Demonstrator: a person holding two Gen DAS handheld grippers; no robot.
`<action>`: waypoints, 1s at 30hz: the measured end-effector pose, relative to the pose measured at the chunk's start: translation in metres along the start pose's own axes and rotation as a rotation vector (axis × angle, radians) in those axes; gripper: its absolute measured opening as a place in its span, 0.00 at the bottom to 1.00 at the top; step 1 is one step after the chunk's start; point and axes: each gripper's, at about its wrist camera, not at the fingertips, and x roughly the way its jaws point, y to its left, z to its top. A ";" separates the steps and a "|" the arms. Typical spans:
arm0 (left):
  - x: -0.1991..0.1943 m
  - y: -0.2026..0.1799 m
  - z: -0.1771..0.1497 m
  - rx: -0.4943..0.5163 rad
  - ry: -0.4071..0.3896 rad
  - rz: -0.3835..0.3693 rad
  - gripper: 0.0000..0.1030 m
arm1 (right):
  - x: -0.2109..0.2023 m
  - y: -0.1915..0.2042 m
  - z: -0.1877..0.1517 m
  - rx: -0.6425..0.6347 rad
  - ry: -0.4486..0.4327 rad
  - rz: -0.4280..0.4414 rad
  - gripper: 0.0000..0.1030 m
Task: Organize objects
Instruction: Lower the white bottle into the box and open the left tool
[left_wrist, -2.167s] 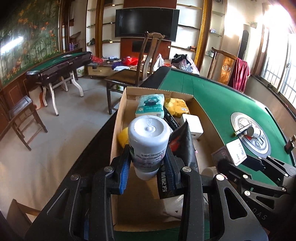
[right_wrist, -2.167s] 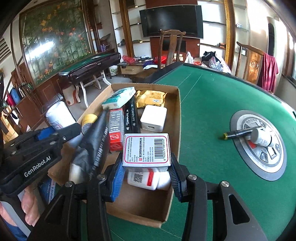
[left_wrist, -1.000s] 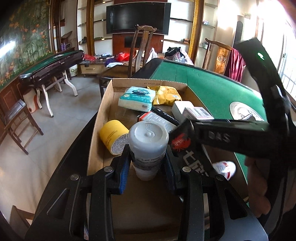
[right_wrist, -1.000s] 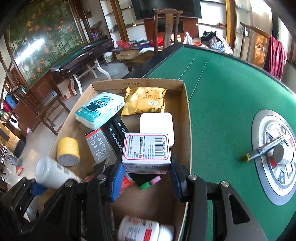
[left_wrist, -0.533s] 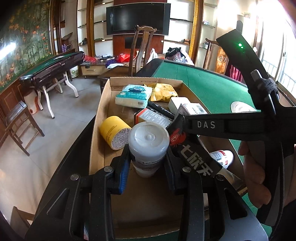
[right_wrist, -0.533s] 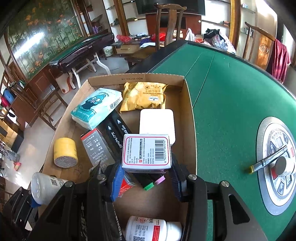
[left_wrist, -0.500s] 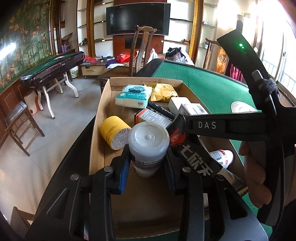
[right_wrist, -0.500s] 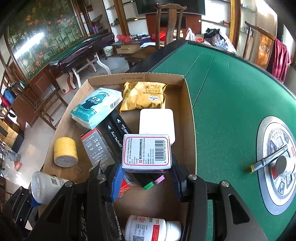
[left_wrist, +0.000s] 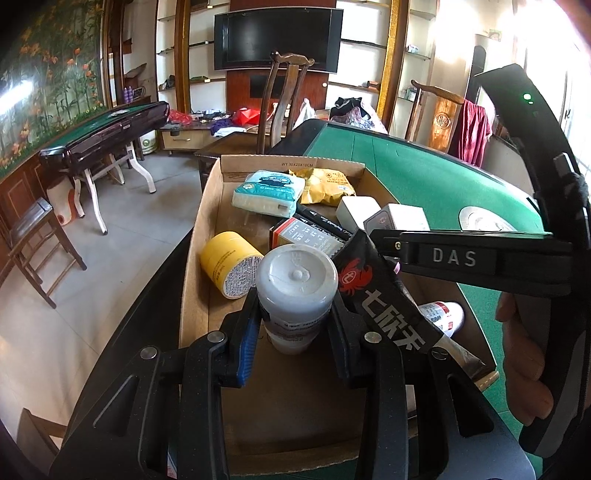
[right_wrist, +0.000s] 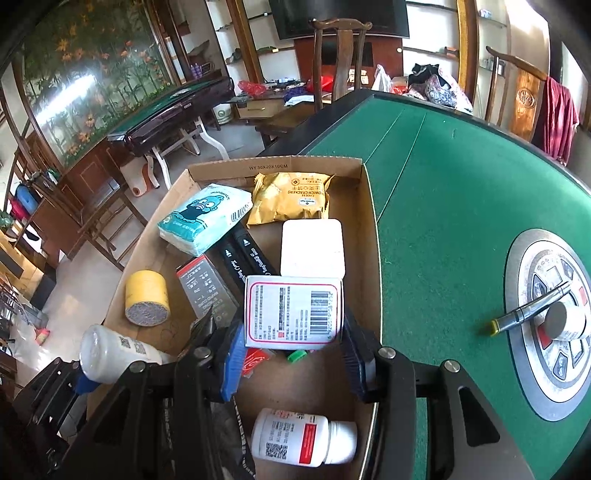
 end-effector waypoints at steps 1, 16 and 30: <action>0.000 0.000 0.000 0.001 0.000 0.001 0.33 | -0.001 0.000 -0.001 -0.001 0.000 0.001 0.46; -0.014 -0.008 -0.002 0.031 -0.074 0.029 0.35 | -0.029 -0.004 -0.006 0.024 -0.051 0.042 0.46; -0.026 -0.002 -0.001 -0.004 -0.133 0.013 0.43 | -0.039 -0.003 -0.011 0.033 -0.068 0.081 0.47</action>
